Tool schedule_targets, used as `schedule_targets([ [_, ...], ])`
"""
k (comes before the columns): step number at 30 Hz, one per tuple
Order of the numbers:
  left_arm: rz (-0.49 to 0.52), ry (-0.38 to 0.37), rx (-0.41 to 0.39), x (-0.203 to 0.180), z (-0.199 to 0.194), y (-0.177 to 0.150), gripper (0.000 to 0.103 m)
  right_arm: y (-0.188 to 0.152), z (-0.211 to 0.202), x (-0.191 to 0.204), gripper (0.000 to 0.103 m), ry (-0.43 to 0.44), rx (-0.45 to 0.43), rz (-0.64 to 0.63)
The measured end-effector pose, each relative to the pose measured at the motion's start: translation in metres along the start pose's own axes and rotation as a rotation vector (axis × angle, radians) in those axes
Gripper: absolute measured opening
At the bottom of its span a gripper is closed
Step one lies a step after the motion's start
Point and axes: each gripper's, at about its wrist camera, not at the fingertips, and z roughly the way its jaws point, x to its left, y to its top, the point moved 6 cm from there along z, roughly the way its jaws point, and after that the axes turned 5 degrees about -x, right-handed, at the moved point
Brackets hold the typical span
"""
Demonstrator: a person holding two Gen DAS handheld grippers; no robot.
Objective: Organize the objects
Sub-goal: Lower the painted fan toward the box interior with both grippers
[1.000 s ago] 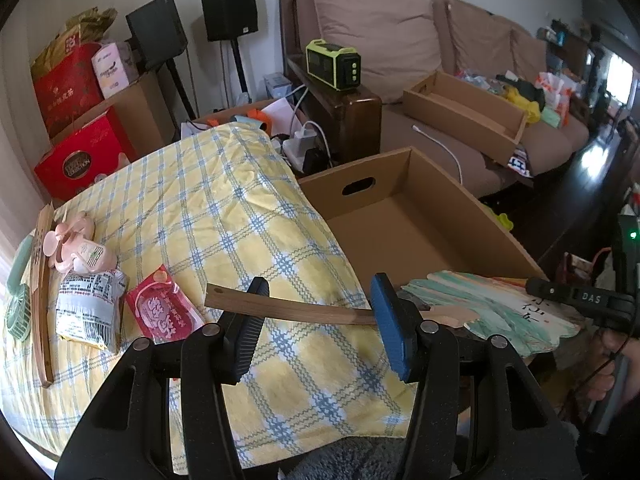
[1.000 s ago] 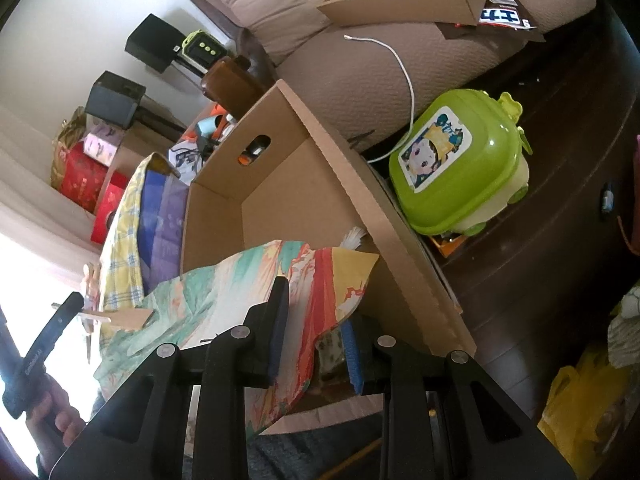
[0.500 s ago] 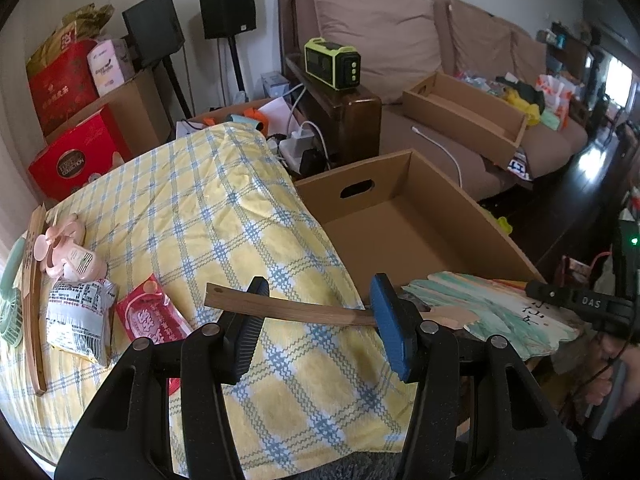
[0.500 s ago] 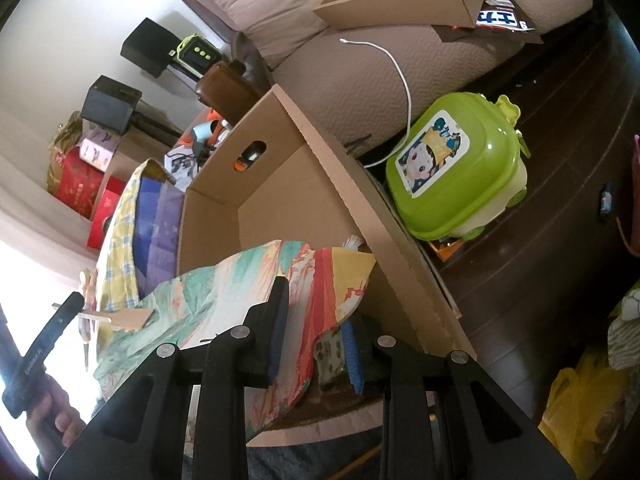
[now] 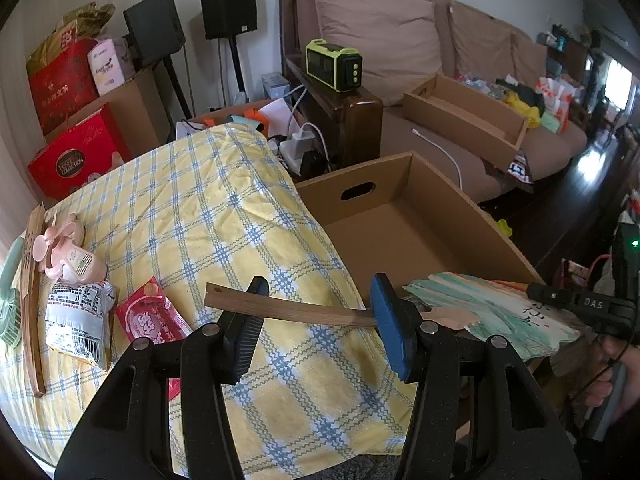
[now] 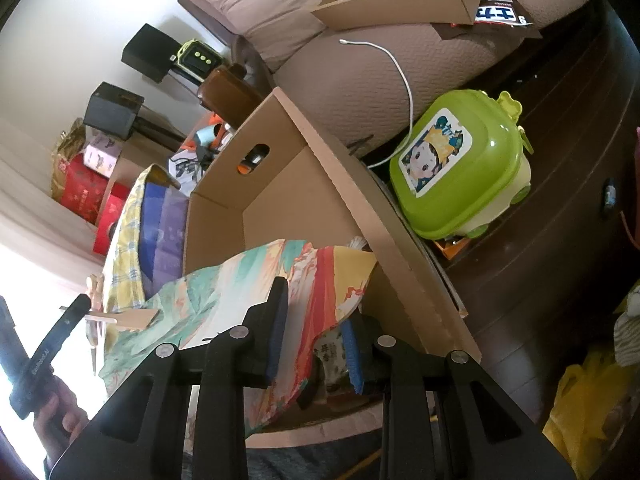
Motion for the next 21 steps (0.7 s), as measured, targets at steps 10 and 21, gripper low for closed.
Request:
schedule_targets([
  [10,0.009,-0.004,-0.004,0.001,0.000,0.004,0.051,0.001,0.000,0.000,0.025,0.004,-0.001,0.008],
  [21,0.019,-0.010,-0.017,-0.001,-0.001,0.014,0.052,0.004,-0.002,-0.003,0.025,0.037,-0.005,0.057],
])
